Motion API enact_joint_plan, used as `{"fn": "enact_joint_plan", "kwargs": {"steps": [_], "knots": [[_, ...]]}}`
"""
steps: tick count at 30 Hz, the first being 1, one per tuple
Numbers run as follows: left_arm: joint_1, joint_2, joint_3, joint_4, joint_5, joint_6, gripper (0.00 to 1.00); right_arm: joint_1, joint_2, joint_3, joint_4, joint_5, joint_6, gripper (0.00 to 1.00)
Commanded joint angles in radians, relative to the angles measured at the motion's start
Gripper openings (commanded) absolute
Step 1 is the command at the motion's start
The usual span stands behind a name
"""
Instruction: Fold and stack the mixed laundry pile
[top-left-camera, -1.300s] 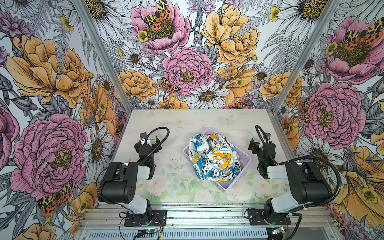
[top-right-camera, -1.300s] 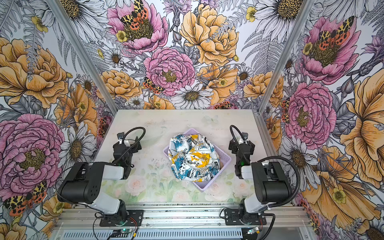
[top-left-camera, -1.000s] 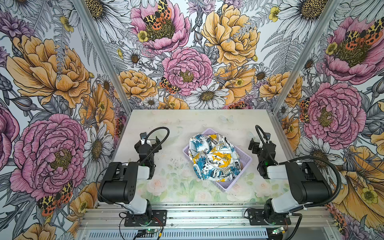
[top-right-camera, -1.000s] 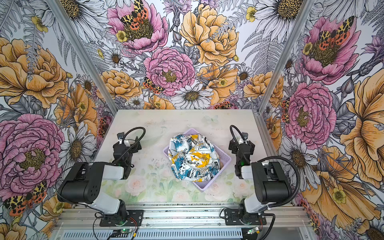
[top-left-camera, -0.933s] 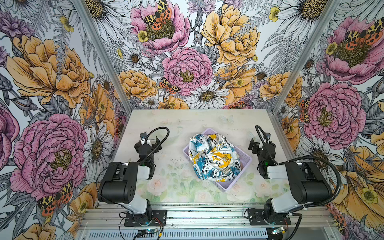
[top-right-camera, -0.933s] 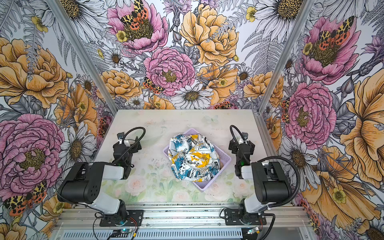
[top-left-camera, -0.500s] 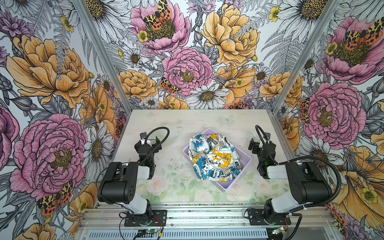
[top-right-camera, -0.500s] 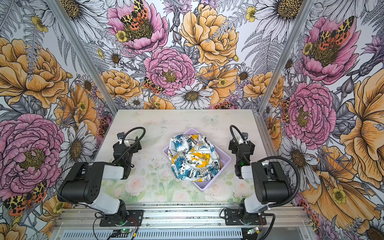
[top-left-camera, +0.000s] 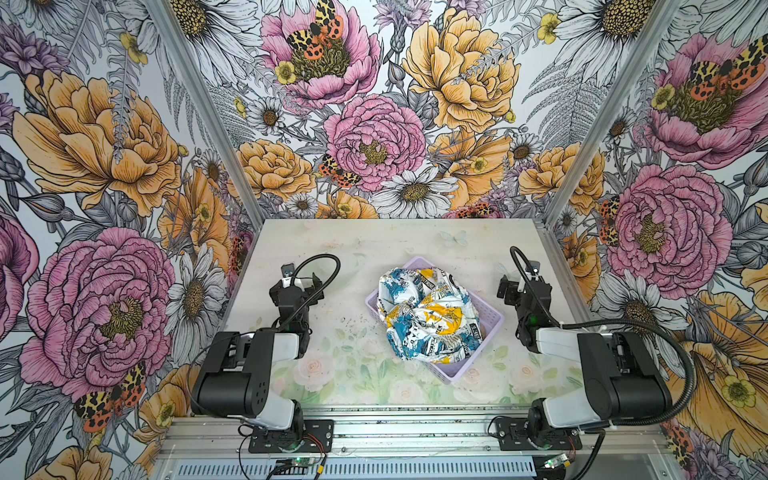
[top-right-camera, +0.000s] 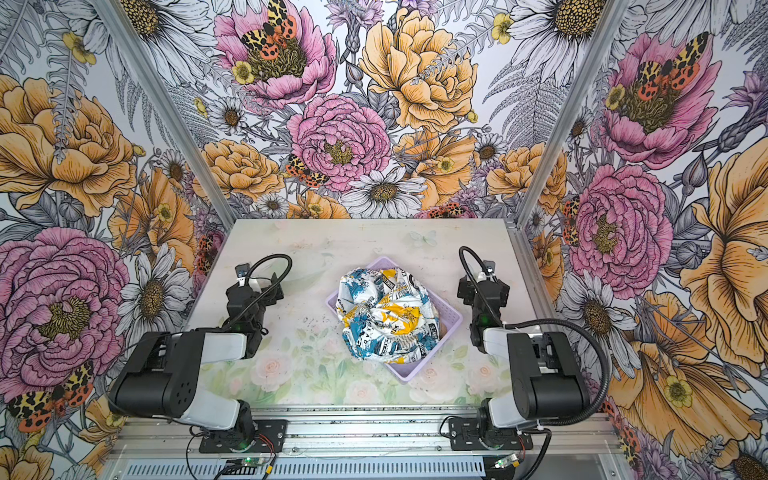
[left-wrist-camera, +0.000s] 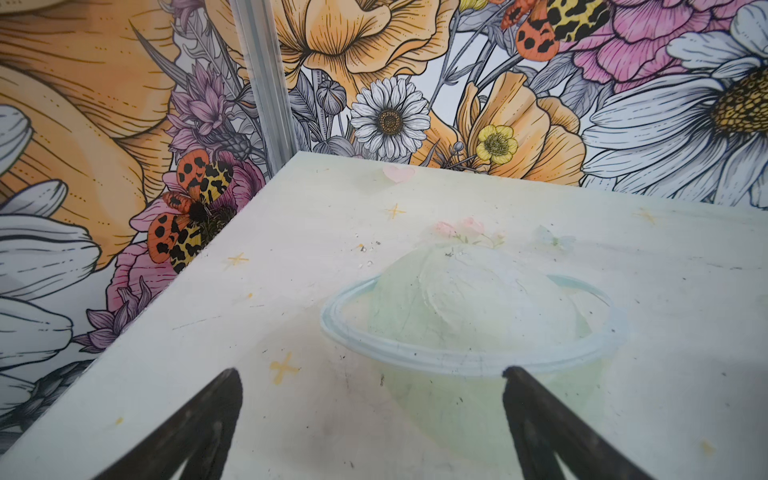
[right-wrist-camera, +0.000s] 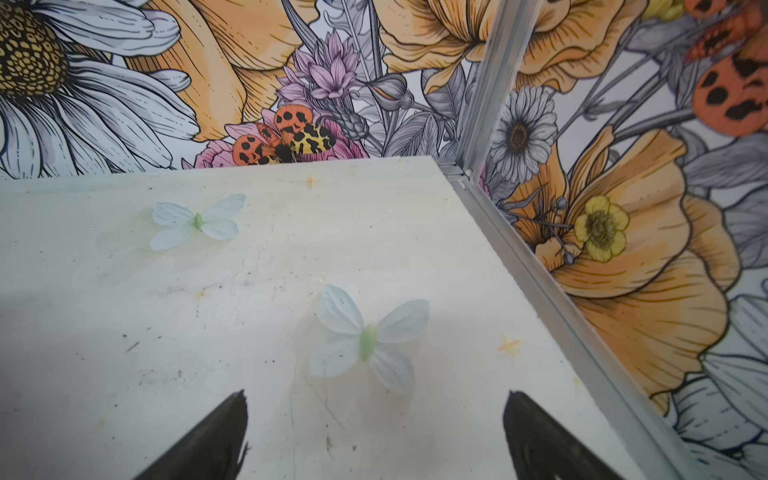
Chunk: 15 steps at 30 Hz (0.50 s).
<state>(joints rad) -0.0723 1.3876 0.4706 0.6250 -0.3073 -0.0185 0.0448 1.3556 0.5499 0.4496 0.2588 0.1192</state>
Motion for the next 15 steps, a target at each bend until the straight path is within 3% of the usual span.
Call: {"fn": "enact_joint_plan", "kwargs": {"steps": [1,4,8,11,15], "knots": [[-0.038,-0.111,0.145,-0.382,-0.060,-0.058,0.99,0.072,-0.137,0.132,-0.414,0.050,0.054,0.97],[-0.101,-0.187,0.227,-0.643,-0.029,-0.150,0.99,0.165,-0.228,0.223,-0.709,-0.005,0.144,0.95],[-0.187,-0.278,0.280,-0.882,0.083,-0.279,0.99,0.307,-0.300,0.338,-1.031,-0.225,0.262,0.93],[-0.215,-0.325,0.258,-0.950,0.189,-0.359,0.99,0.456,-0.315,0.393,-1.180,-0.352,0.333,0.93],[-0.211,-0.359,0.219,-0.971,0.269,-0.407,0.99,0.678,-0.314,0.452,-1.343,-0.362,0.380,0.93]]}}
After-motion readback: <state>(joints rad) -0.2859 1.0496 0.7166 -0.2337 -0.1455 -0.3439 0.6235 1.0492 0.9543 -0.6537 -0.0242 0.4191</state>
